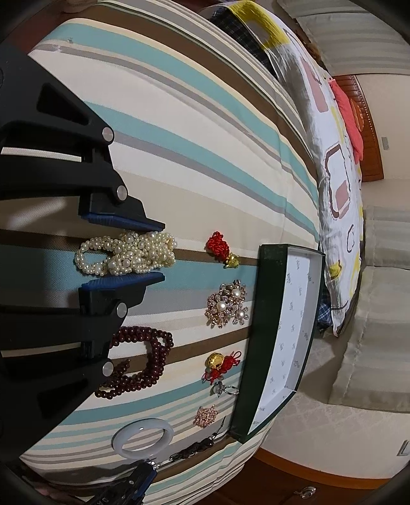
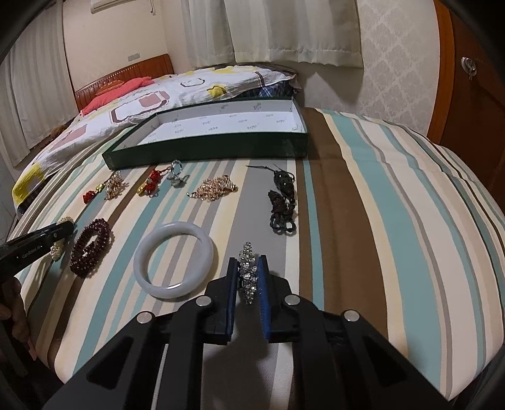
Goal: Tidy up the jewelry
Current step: 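Close the left tool on the pearl necklace while the right tool closes on the silver brooch, then carry both held pieces into the green box and open both tools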
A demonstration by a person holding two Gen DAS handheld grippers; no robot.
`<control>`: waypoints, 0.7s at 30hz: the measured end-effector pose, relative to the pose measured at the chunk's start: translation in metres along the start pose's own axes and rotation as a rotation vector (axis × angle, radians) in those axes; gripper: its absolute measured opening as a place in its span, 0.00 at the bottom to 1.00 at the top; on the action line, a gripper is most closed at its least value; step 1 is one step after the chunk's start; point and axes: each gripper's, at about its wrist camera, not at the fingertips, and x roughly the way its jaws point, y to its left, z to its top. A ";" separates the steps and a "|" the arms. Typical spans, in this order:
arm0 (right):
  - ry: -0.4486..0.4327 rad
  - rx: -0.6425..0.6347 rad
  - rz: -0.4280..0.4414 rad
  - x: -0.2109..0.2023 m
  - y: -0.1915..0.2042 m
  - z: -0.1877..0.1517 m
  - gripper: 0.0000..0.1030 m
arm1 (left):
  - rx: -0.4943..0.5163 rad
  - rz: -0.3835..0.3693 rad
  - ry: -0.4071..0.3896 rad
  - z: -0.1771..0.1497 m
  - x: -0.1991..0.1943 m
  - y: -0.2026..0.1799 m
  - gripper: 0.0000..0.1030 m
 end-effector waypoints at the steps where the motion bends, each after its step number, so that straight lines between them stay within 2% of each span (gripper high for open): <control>1: -0.004 0.001 0.001 -0.001 0.000 0.001 0.13 | 0.000 -0.001 -0.004 0.001 -0.002 0.000 0.25; 8: -0.052 0.005 0.019 -0.013 0.004 0.021 0.13 | 0.007 -0.019 -0.057 0.017 -0.022 -0.012 0.25; 12: -0.092 0.000 0.024 -0.016 0.005 0.042 0.13 | 0.019 -0.030 -0.097 0.039 -0.030 -0.020 0.25; 21: -0.185 0.013 0.019 -0.001 -0.006 0.107 0.13 | 0.018 -0.048 -0.161 0.100 -0.011 -0.036 0.25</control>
